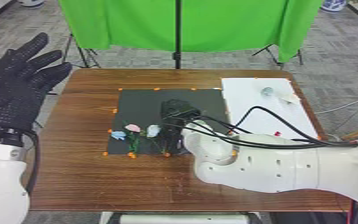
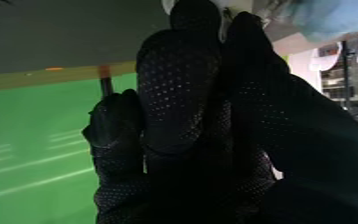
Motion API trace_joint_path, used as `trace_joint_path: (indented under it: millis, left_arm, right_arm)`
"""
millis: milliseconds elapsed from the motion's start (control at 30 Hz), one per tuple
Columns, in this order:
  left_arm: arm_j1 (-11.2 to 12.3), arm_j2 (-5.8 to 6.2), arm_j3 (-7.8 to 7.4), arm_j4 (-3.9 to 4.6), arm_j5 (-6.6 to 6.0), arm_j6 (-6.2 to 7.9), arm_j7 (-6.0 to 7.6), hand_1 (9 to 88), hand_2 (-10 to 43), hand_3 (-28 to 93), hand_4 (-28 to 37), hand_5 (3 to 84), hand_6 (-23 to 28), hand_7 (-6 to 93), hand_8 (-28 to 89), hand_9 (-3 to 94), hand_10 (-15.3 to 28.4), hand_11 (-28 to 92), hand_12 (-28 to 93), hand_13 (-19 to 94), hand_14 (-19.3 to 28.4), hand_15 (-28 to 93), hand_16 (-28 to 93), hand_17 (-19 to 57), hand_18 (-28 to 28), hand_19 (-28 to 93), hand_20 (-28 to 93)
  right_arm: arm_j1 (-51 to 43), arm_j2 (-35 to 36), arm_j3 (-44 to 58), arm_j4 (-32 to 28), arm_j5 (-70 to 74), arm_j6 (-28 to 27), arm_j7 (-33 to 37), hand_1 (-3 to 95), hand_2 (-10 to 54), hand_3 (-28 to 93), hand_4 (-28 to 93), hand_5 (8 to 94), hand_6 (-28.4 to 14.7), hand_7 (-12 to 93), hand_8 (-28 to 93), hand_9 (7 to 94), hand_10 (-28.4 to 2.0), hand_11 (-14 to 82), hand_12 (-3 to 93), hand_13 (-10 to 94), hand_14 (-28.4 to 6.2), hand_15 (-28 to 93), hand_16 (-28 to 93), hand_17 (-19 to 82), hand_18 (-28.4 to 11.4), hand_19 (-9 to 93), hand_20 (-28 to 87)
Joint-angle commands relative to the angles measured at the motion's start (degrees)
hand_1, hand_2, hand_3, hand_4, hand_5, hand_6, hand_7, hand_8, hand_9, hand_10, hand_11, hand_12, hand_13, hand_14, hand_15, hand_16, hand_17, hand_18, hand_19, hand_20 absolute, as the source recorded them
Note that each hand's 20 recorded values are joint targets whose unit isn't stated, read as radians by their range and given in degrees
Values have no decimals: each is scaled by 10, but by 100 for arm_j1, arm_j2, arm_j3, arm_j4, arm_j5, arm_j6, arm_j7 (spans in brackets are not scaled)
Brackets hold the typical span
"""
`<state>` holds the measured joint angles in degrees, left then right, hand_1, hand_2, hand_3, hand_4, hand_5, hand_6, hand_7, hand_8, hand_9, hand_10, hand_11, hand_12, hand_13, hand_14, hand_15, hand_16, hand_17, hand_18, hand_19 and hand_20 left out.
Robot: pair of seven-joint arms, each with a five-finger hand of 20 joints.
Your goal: Arrange flowers
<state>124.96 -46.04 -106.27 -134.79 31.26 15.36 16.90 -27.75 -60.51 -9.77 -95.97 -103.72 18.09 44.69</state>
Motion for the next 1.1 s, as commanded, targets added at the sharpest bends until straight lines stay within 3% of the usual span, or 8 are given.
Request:
trace_joint_path:
  millis: [33, 400, 667, 933, 1100]
  left_arm:
    - [109, -111, -12, 38, 34, -11, -116, 208, 80, 769, -283, 353, 94, 113, -83, 304, 190, 243, 102, 246, 273, 523, -103, -67, 243, 628, 61]
    - [399, -228, -129, -4, -18, 136, -97, 209, 80, 769, -283, 353, 94, 114, -83, 303, 189, 243, 102, 245, 273, 524, -103, -67, 243, 628, 60]
    - [612, -331, -208, -62, -46, 256, -92, 209, 80, 769, -283, 352, 93, 112, -83, 303, 189, 242, 102, 246, 272, 523, -103, -67, 242, 628, 61]
    - [1287, -550, -492, -239, -83, 378, 99, 208, 79, 769, -283, 352, 93, 112, -82, 303, 189, 243, 102, 245, 273, 524, -103, -67, 243, 629, 61]
    - [1588, -619, -531, -283, -157, 483, 269, 208, 80, 768, -283, 351, 93, 112, -82, 303, 189, 242, 102, 245, 273, 524, -103, -67, 243, 629, 61]
  right_arm:
    - [-88, 107, 216, -28, 32, -279, -55, 489, -95, 737, -283, 714, 16, 242, -20, 892, -61, 125, 329, 799, -30, 632, 183, 445, -160, 932, 366]
    - [-160, 262, 431, -131, 55, -466, -127, 378, -95, 808, -282, 643, 3, 178, -127, 813, -97, 274, 185, 791, -43, 633, 178, 442, -171, 932, 373]
    - [-95, 395, 421, -278, -43, -397, -129, 350, -95, 808, -280, 624, -3, 169, -125, 808, -108, 280, 172, 785, -48, 637, 177, 436, -177, 932, 376]
    - [160, 856, 578, -520, -113, -228, -67, 335, -95, 806, -274, 618, -7, 165, -124, 792, -118, 272, 169, 770, -60, 634, 173, 428, -180, 932, 367]
    - [333, 1295, 727, -675, -64, -52, -32, 321, -80, 802, -267, 603, -13, 159, -121, 760, -131, 242, 157, 750, -71, 630, 164, 418, -183, 932, 344]
